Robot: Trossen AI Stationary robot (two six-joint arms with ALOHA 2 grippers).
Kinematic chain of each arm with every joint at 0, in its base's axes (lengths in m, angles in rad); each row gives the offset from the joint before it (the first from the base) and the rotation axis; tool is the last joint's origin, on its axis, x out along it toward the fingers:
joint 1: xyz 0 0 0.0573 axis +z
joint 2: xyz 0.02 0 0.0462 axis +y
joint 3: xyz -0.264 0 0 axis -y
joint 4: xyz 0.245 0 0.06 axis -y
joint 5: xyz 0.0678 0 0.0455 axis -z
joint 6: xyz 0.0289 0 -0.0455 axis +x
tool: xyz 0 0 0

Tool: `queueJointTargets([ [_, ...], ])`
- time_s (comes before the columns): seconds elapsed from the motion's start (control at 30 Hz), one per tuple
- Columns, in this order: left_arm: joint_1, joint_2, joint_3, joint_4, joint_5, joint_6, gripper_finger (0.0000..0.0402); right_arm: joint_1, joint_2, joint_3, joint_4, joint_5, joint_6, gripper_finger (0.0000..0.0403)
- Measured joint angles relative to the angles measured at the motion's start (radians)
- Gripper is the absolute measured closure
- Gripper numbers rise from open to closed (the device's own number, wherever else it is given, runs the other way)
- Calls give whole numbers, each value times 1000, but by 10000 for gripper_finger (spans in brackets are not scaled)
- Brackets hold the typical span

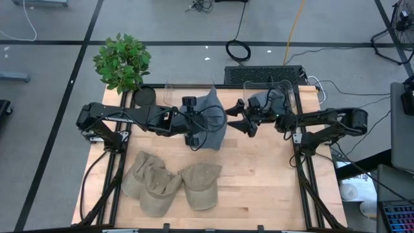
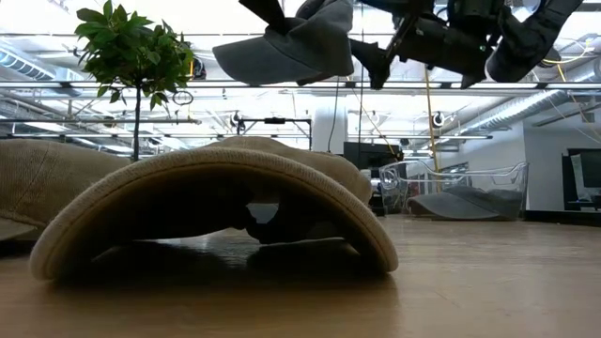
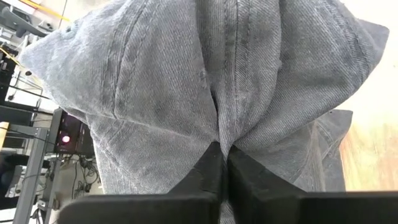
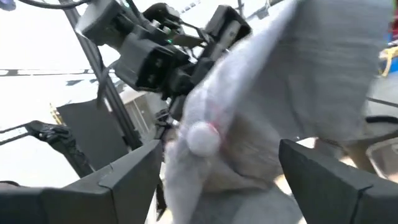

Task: Pick & Place hat
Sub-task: Put the left blue cap into the right transparent bin

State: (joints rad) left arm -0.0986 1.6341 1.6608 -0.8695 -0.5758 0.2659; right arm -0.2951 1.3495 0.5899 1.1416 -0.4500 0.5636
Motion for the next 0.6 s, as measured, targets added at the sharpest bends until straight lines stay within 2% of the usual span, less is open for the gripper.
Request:
queueJointTargets([
  [0.17,1,0,0,0,1,1,396,29,4,35,-8,0,-6,89],
  [0.4,3,0,0,1,1,1,389,42,4,67,-90,2,-58,90],
  [0.6,9,0,0,8,2,0,387,44,39,96,-95,-25,-22,90],
])
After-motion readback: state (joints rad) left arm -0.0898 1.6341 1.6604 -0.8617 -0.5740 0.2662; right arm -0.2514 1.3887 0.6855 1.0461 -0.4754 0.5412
